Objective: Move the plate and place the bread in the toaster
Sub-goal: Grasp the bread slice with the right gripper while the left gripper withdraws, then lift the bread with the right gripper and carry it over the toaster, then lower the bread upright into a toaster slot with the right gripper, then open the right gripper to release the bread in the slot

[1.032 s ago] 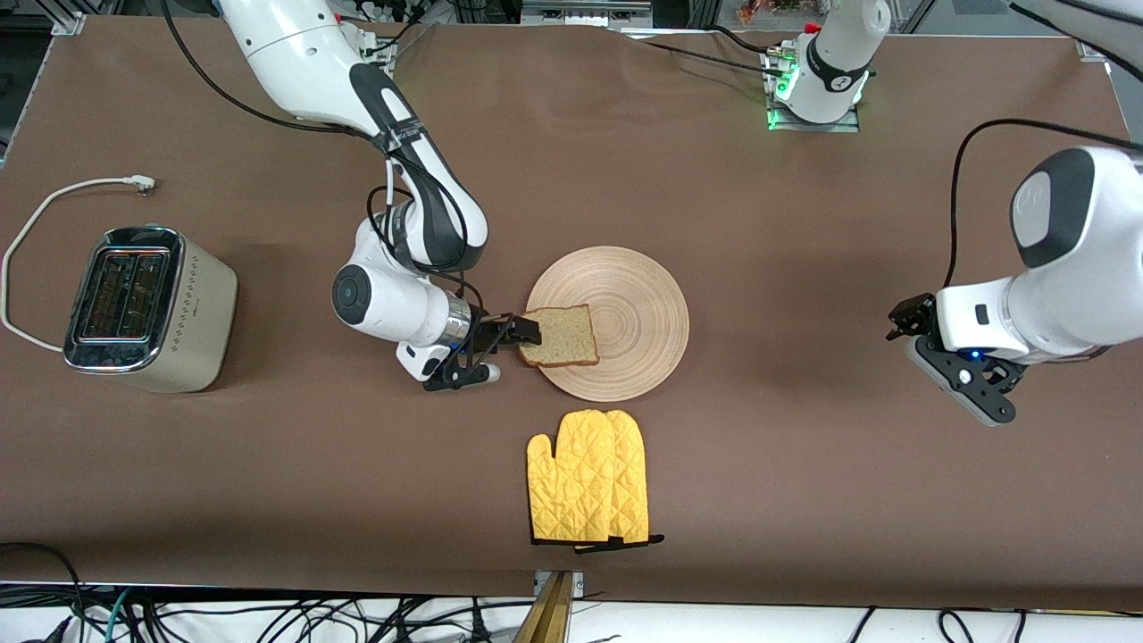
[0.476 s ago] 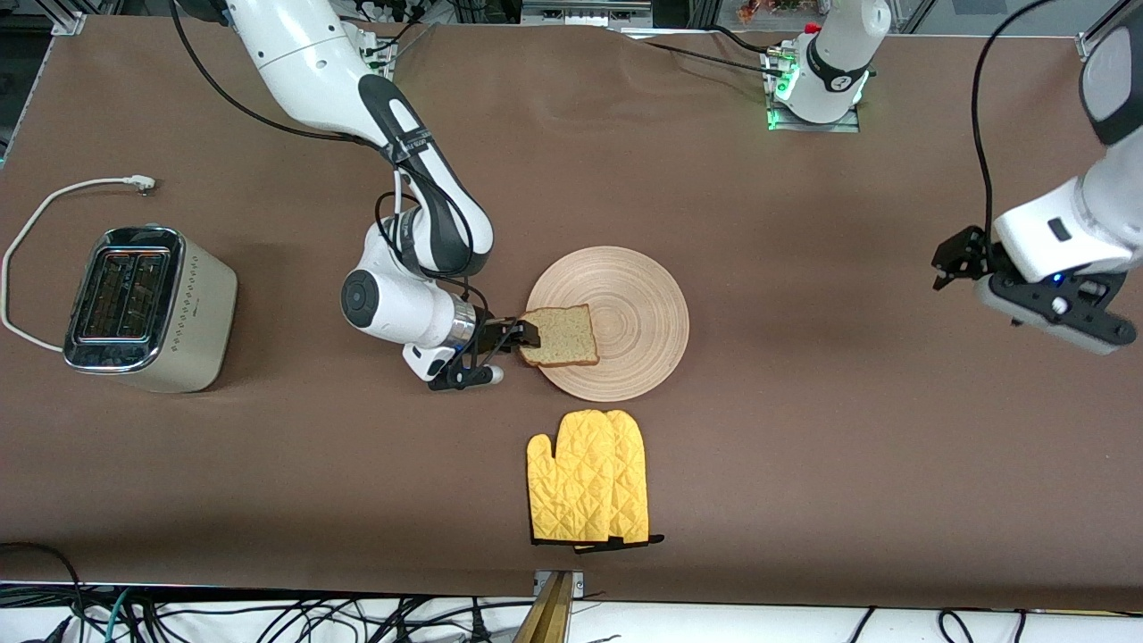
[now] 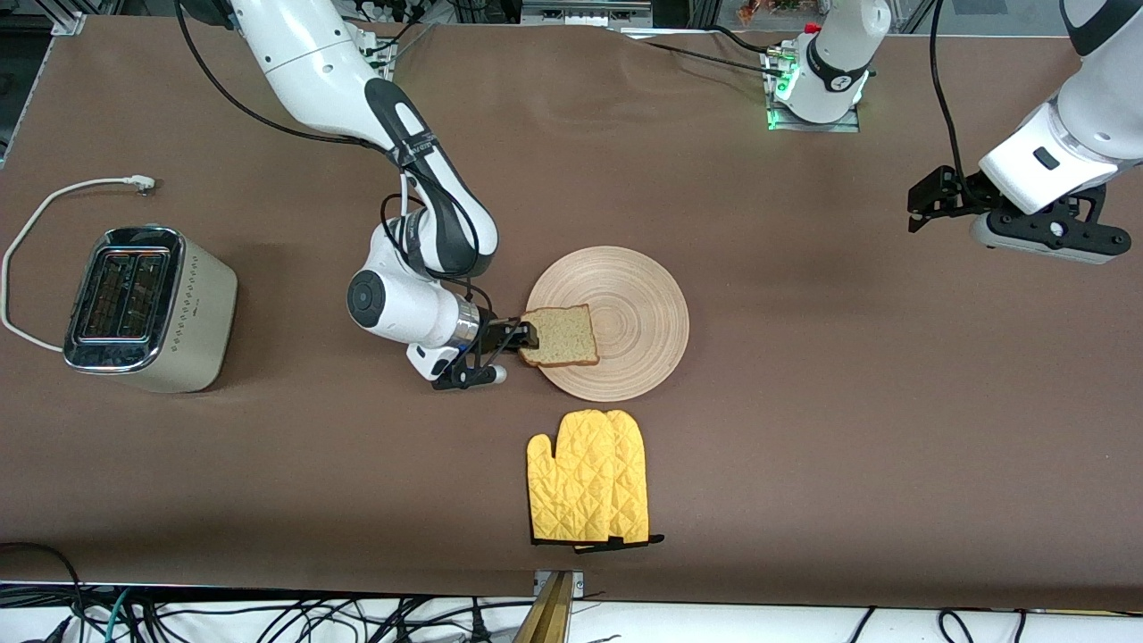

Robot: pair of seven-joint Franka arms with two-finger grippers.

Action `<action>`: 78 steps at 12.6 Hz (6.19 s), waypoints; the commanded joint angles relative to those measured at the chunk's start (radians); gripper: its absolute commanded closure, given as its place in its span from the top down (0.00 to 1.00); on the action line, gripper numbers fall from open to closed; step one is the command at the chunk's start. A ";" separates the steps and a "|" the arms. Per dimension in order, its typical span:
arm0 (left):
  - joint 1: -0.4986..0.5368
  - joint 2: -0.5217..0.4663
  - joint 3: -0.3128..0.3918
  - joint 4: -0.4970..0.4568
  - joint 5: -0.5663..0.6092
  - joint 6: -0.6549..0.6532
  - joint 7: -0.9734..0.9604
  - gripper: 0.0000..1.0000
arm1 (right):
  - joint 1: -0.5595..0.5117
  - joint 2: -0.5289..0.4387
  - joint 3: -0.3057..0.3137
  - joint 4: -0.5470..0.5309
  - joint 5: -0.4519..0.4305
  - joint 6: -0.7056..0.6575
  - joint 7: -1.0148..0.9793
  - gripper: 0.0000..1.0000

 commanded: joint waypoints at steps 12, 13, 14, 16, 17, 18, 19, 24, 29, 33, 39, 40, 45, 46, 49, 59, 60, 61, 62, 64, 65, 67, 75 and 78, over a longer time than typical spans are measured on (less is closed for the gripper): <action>-0.001 0.018 -0.007 0.023 0.072 0.001 -0.016 1.00 | 0.001 -0.155 -0.100 0.016 -0.016 -0.241 0.046 0.00; -0.001 0.018 -0.009 0.023 0.071 0.001 -0.016 1.00 | 0.001 -0.186 -0.137 0.018 -0.081 -0.302 0.045 0.00; -0.002 0.018 -0.009 0.023 0.071 0.001 -0.017 1.00 | 0.001 -0.218 -0.168 0.023 -0.165 -0.369 0.045 0.00; -0.002 0.018 -0.010 0.025 0.071 0.001 -0.016 1.00 | 0.001 -0.288 -0.228 0.044 -0.363 -0.520 0.034 0.00; -0.001 0.016 -0.010 0.025 0.071 0.001 -0.016 1.00 | 0.001 -0.318 -0.265 0.065 -0.446 -0.602 0.027 0.00; -0.002 0.016 -0.010 0.025 0.071 0.001 -0.016 1.00 | 0.000 -0.335 -0.310 0.093 -0.506 -0.684 0.004 0.00; -0.002 0.018 -0.015 0.026 0.071 0.001 -0.019 1.00 | 0.000 -0.341 -0.363 0.130 -0.549 -0.761 -0.056 0.00; -0.143 0.024 0.084 0.042 0.074 0.001 -0.045 1.00 | 0.001 -0.343 -0.645 0.185 -0.689 -0.838 -0.287 0.00; -0.151 0.024 0.124 0.043 0.071 0.001 -0.031 1.00 | -0.002 -0.339 -0.756 0.185 -0.818 -0.818 -0.406 0.00; -0.148 0.022 0.120 0.043 0.068 -0.029 -0.034 1.00 | -0.034 -0.301 -0.788 0.167 -0.835 -0.760 -0.398 0.00; -0.122 0.033 0.126 0.057 -0.009 -0.028 -0.031 1.00 | -0.048 -0.244 -0.787 0.164 -0.833 -0.735 -0.346 0.00; -0.119 0.035 0.126 0.059 -0.008 -0.029 -0.026 1.00 | -0.048 -0.243 -0.786 0.161 -0.833 -0.735 -0.346 0.00; -0.124 0.033 0.117 0.057 0.005 -0.039 -0.029 1.00 | -0.065 -0.226 -0.785 0.130 -0.832 -0.705 -0.322 0.00; -0.122 0.033 0.118 0.059 0.005 -0.039 -0.028 1.00 | -0.066 -0.221 -0.785 0.127 -0.829 -0.703 -0.322 0.00; -0.119 0.033 0.121 0.057 0.002 -0.039 -0.028 1.00 | -0.066 -0.195 -0.785 0.127 -0.820 -0.669 -0.309 0.00; -0.119 0.033 0.123 0.057 0.002 -0.039 -0.029 1.00 | -0.054 -0.168 -0.777 0.138 -0.792 -0.657 -0.250 1.00; -0.119 0.033 0.123 0.057 0.002 -0.039 -0.029 1.00 | -0.037 -0.171 -0.777 0.151 -0.772 -0.663 -0.236 1.00; -0.119 0.033 0.123 0.057 0.002 -0.039 -0.028 1.00 | -0.025 -0.178 -0.779 0.161 -0.764 -0.668 -0.234 1.00; -0.119 0.033 0.125 0.057 0.002 -0.039 -0.028 1.00 | -0.019 -0.201 -0.780 0.162 -0.728 -0.666 -0.234 1.00; -0.117 0.035 0.125 0.057 0.002 -0.039 -0.028 1.00 | -0.012 -0.240 -0.782 0.165 -0.665 -0.680 -0.246 1.00; -0.117 0.035 0.123 0.057 0.002 -0.039 -0.028 1.00 | 0.003 -0.275 -0.779 0.187 -0.662 -0.716 -0.257 1.00; -0.117 0.035 0.125 0.057 0.002 -0.039 -0.028 1.00 | 0.037 -0.331 -0.780 0.213 -0.607 -0.760 -0.259 1.00; -0.117 0.035 0.125 0.057 0.003 -0.037 -0.028 1.00 | 0.172 -0.470 -0.762 0.152 -0.533 -0.889 -0.239 1.00; -0.117 0.035 0.123 0.057 0.003 -0.037 -0.028 1.00 | 0.199 -0.473 -0.760 0.142 -0.536 -0.873 -0.239 1.00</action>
